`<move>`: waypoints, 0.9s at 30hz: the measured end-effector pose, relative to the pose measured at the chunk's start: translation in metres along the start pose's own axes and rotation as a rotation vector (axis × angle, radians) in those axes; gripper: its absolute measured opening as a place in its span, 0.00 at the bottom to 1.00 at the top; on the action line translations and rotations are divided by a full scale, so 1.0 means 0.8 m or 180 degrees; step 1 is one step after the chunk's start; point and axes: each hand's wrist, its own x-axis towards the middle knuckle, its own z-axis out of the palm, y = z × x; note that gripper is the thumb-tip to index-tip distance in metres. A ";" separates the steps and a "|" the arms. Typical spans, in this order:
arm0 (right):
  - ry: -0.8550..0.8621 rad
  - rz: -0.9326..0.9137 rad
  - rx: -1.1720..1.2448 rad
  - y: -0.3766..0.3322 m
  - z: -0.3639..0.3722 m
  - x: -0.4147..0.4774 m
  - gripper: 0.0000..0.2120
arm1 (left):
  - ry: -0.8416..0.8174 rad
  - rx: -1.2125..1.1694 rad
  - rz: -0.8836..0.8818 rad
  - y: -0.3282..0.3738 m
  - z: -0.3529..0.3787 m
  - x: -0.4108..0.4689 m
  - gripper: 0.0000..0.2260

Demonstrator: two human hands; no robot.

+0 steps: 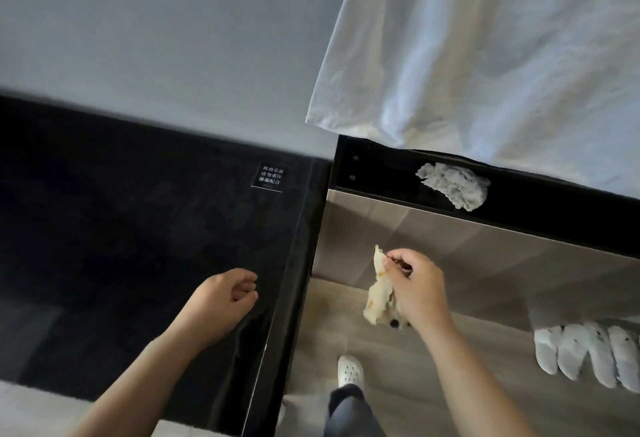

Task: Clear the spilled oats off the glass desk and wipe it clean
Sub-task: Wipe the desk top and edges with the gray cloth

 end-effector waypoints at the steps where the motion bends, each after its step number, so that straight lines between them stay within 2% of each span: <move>1: -0.0102 -0.0045 -0.0007 0.003 -0.001 0.017 0.06 | 0.0052 -0.0018 -0.0121 0.002 0.007 0.000 0.12; 10: -0.0458 0.0020 0.0230 0.039 0.006 0.153 0.04 | 0.0430 -0.0190 -0.0692 0.053 0.083 0.025 0.12; 17: 0.0185 0.0545 0.0843 0.045 0.029 0.230 0.09 | 0.0549 -0.0318 -0.0867 0.072 0.127 0.039 0.13; 22: 0.0251 0.0395 0.0612 0.044 0.047 0.265 0.09 | 0.0668 -0.0282 -0.1014 0.066 0.132 0.040 0.14; 27: 0.0371 0.0622 0.1100 0.039 0.057 0.283 0.12 | 0.0774 -0.0233 -0.1178 0.058 0.132 0.036 0.13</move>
